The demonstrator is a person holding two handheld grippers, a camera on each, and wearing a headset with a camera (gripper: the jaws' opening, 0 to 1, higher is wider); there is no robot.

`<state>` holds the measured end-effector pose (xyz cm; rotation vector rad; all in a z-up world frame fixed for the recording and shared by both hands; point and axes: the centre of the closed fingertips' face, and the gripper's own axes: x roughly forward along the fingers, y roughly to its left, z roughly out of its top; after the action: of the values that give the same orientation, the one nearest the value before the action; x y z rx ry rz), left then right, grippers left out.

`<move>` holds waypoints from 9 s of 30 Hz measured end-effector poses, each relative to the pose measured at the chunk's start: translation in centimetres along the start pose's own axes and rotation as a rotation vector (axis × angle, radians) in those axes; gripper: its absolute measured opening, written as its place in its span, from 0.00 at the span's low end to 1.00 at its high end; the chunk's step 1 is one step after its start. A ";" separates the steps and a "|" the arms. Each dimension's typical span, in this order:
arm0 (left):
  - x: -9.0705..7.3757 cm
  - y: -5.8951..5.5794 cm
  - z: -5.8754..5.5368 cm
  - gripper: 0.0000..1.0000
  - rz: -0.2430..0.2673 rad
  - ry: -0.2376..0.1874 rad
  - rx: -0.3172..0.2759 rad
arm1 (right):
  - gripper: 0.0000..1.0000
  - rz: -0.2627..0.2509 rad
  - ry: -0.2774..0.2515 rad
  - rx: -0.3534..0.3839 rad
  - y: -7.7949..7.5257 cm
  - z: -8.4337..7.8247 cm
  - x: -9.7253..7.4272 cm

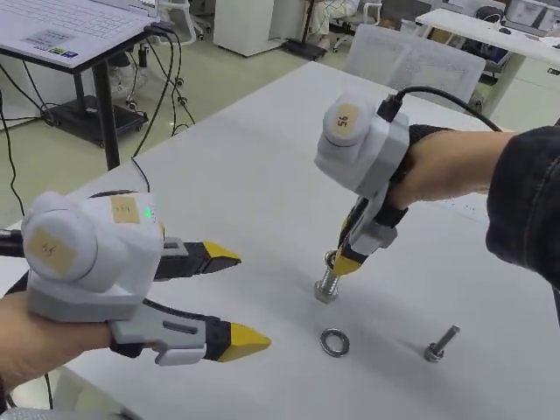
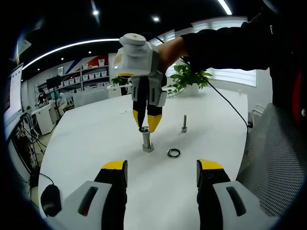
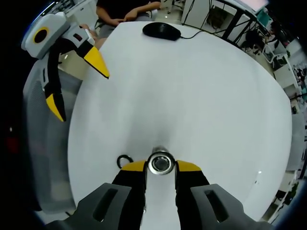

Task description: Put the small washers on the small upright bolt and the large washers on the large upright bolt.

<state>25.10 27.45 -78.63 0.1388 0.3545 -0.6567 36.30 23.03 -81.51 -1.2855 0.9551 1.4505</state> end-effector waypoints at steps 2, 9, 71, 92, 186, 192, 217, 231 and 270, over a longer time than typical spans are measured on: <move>0.0 0.0 0.0 0.57 0.001 -0.001 0.000 | 0.22 0.001 0.001 0.001 0.0 0.0 0.0; -0.1 0.0 -0.1 0.57 0.003 0.003 -0.003 | 0.23 0.005 0.000 0.008 -0.2 -0.1 0.8; 0.2 -0.2 -0.5 0.56 -0.006 0.005 -0.009 | 0.29 -0.013 0.056 0.003 -0.1 -1.5 5.1; 0.7 -0.4 -0.1 0.56 -0.021 -0.001 0.002 | 0.48 -0.045 0.031 0.014 0.7 -3.3 2.7; 0.3 -1.1 0.2 0.54 -0.024 -0.019 -0.003 | 0.24 0.025 0.012 0.034 6.8 -3.5 5.6; 0.5 -1.1 0.3 0.54 -0.024 -0.018 -0.001 | 0.23 0.018 0.023 0.037 6.8 -3.5 5.6; 0.5 -1.2 0.2 0.54 -0.024 -0.011 0.004 | 0.20 0.014 0.033 0.030 6.6 -3.5 5.7; 0.1 -1.2 0.2 0.53 -0.018 -0.014 0.002 | 0.21 0.028 0.023 0.045 6.9 -3.6 5.2; 0.4 -0.9 0.3 0.56 -0.021 -0.024 -0.006 | 0.21 -0.114 -0.025 0.017 2.0 -1.4 -2.9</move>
<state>24.89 26.47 -78.46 0.1216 0.3347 -0.6773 34.77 20.78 -78.87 -1.2859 0.8615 1.3651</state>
